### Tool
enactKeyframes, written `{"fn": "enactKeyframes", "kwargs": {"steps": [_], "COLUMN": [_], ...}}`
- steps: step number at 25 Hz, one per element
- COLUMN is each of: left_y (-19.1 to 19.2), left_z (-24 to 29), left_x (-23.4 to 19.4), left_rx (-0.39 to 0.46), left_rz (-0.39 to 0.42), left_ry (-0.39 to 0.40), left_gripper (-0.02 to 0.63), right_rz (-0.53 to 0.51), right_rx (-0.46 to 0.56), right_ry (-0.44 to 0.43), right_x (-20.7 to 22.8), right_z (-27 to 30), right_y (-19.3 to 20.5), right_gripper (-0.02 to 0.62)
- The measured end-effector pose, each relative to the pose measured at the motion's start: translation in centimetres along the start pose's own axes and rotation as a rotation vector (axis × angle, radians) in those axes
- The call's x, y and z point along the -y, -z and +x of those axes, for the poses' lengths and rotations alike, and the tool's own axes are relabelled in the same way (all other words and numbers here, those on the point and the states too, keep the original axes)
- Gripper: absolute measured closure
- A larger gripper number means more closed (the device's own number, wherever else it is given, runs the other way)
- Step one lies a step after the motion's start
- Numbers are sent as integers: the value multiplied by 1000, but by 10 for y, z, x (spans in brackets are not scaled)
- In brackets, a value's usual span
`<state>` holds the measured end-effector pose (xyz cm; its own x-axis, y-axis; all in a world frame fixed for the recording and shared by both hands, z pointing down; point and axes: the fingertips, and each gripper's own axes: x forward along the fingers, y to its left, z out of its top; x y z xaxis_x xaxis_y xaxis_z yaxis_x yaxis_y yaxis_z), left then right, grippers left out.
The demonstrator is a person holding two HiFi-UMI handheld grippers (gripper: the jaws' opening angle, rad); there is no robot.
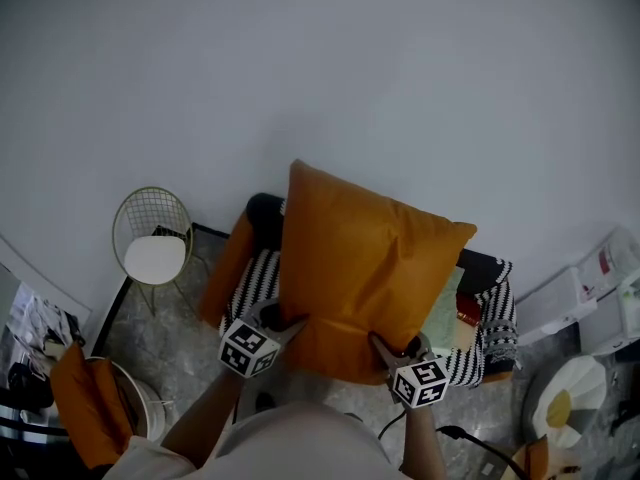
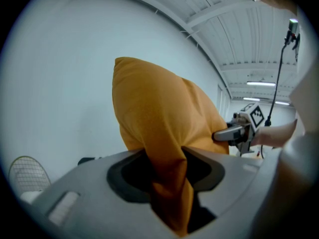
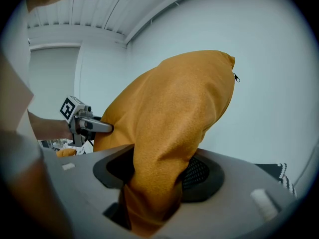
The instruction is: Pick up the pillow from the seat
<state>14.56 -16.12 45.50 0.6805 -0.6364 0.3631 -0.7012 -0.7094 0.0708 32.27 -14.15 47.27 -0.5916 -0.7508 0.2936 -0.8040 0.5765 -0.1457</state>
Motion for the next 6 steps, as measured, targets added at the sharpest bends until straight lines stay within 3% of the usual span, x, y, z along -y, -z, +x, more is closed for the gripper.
{"fn": "enactKeyframes", "kwargs": {"steps": [6], "left_y": [0], "left_z": [-4], "left_x": [-2], "left_rx": [5], "left_rz": [6], "left_ry": [4], "left_gripper": [419], "right_rz": [2], "right_rx": [7], "right_ry": [5], "right_x": [-5], "right_z": [0], "right_y": [0], "right_gripper": [321]}}
